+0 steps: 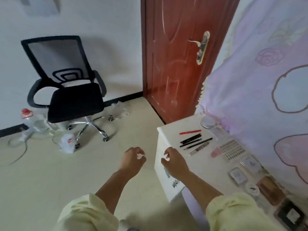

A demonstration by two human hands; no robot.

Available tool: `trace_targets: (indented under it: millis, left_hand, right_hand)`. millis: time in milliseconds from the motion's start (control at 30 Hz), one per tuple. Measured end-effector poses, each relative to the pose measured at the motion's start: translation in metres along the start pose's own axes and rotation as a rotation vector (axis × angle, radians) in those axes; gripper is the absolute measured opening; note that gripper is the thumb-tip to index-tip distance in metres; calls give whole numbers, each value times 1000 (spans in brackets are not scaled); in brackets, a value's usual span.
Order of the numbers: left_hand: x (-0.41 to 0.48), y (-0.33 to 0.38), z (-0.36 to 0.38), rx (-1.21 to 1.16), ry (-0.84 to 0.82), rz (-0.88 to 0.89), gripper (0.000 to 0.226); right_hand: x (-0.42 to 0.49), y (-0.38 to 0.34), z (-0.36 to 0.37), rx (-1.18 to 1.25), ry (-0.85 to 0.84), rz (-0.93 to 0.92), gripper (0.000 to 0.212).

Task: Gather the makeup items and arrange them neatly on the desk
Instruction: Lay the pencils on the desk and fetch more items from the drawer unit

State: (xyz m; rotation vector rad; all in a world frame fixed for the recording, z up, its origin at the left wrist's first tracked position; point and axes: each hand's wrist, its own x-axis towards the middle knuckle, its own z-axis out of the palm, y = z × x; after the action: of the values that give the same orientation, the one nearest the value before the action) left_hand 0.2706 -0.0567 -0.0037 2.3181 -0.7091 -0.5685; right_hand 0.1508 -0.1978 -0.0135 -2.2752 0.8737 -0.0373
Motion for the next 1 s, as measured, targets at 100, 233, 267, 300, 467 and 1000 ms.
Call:
trace_targets:
  millis: [100,233,267,300,467,1000]
  left_hand:
    - [-28,-46,-46,-32,117,-92,12]
    - [-67,-118,-111,-63,249,-212,15]
    - [-77,-138,-129,-70,283,-236,15]
    - [-85,-154,-142,-71,309,-252,15]
    - [-146,-260,-235,-84,453,-365,12]
    - [-305,-523,-492,-20,817,-675,18]
  right_hand:
    - [3,-56,35,-53,-111,-126,27]
    - [-2,-145,97,-87,-208,-263,27]
    - [-4,-168,115,-96,-229,-298,27]
    - [-7,-186,129,-103,-245,-322,27]
    - [-35,-308,233,-138,-347,-463,28]
    - [-122,-663,474,-345,-567,-1002,36]
